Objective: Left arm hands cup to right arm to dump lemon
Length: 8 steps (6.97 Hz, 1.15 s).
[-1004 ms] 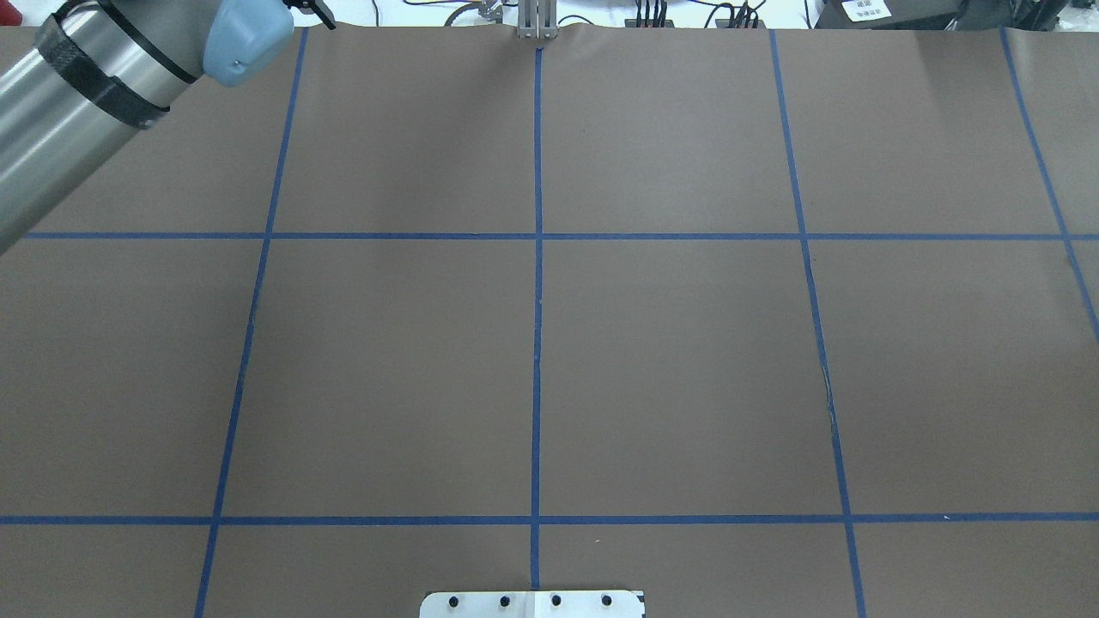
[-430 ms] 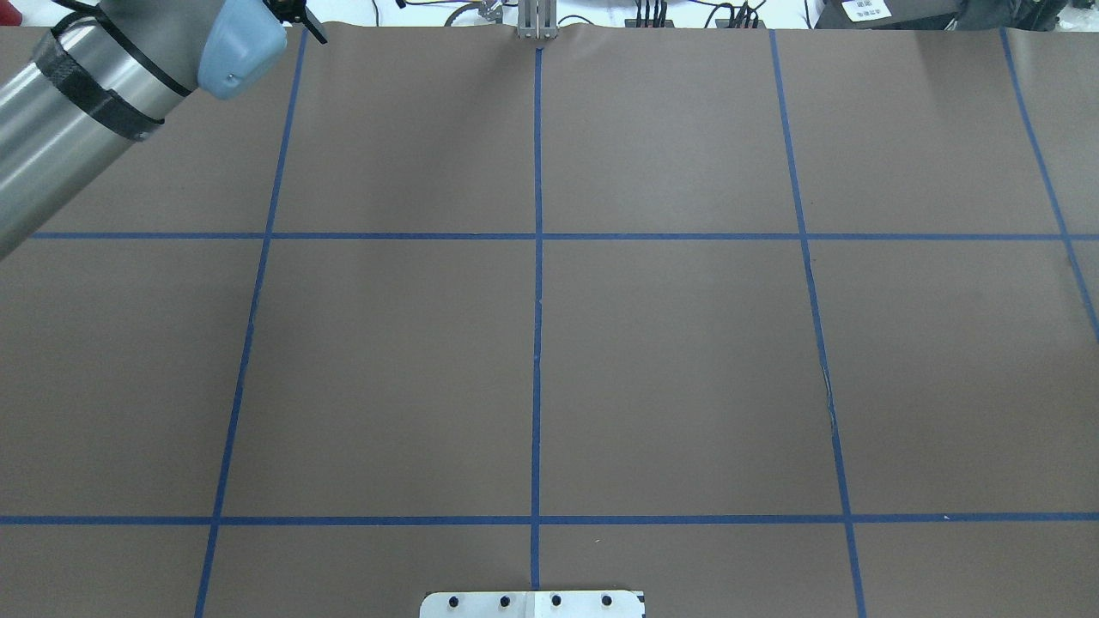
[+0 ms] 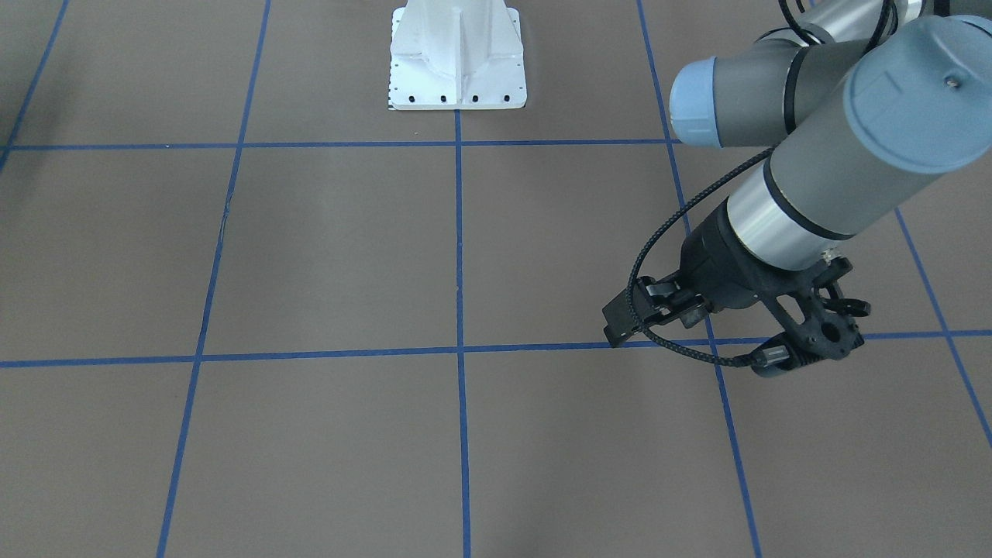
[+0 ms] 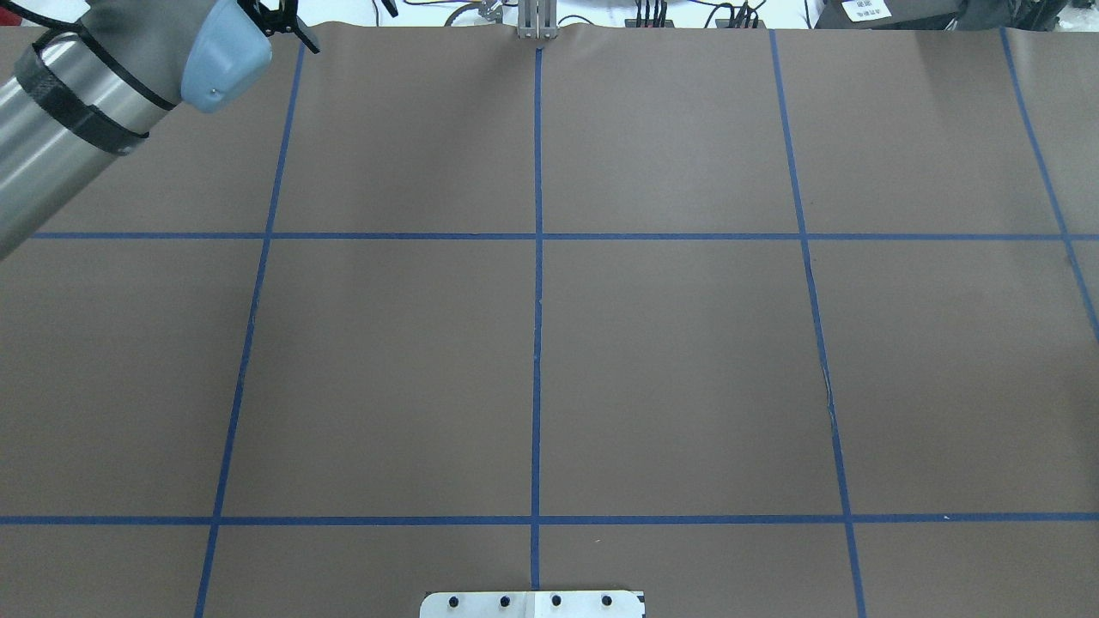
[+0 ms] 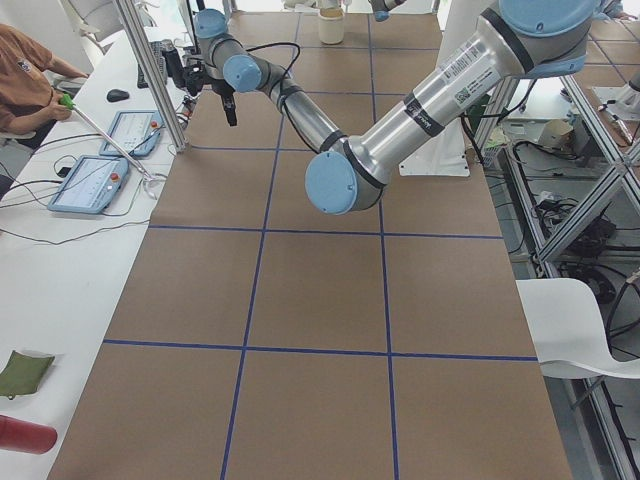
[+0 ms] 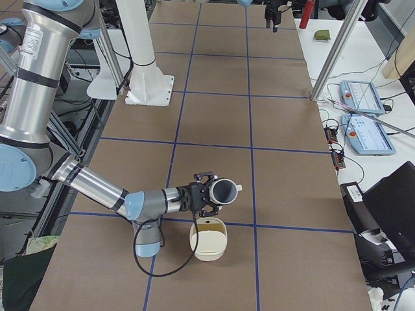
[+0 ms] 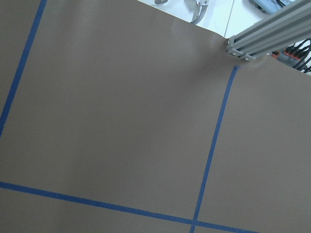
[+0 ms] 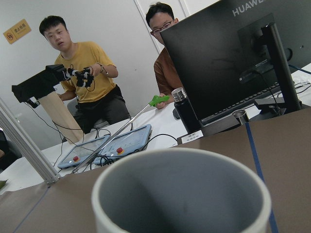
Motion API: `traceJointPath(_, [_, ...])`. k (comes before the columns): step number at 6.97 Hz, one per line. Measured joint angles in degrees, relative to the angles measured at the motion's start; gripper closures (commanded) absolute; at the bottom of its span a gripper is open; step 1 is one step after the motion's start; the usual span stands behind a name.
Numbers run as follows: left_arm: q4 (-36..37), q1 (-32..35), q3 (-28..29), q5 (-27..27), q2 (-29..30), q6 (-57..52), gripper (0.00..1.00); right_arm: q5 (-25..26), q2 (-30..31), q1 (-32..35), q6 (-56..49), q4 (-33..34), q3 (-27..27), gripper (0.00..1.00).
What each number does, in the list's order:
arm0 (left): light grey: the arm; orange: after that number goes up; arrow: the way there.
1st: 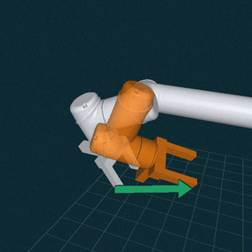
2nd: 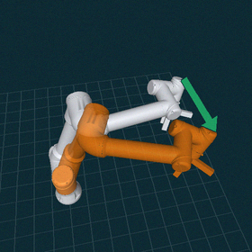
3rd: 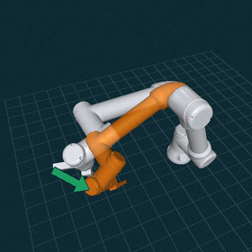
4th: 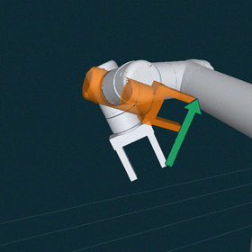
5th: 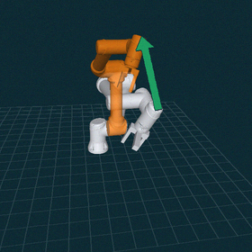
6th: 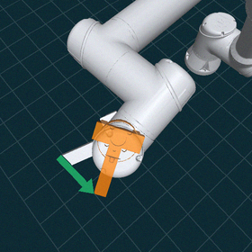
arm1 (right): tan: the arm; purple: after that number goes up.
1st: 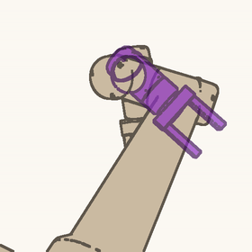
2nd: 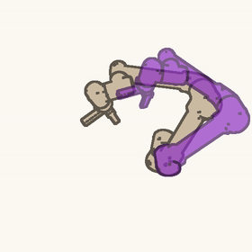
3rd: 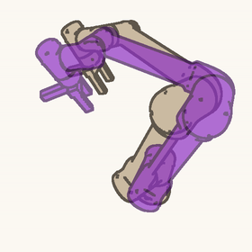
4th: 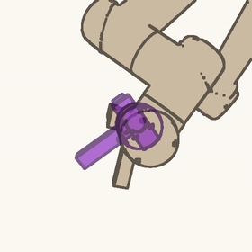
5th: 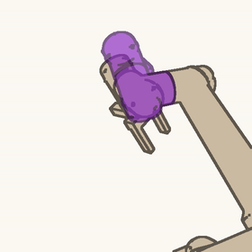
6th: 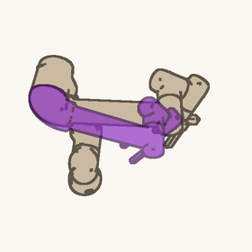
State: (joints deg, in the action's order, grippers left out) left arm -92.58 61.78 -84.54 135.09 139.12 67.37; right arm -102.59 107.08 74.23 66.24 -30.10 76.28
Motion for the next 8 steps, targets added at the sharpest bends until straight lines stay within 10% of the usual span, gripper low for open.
traceJointPath(5, [0.03, -4.33, -6.49, -0.41, -3.20, 2.95, 0.00, 2.14, -14.76, -0.57, -27.77, 50.51, 21.00, 0.80])
traceJointPath(8, [0.13, -6.28, -7.06, -0.42, -1.74, 5.63, 0.00, 21.71, -23.54, -14.52, -41.24, 63.93, 21.30, 0.77])
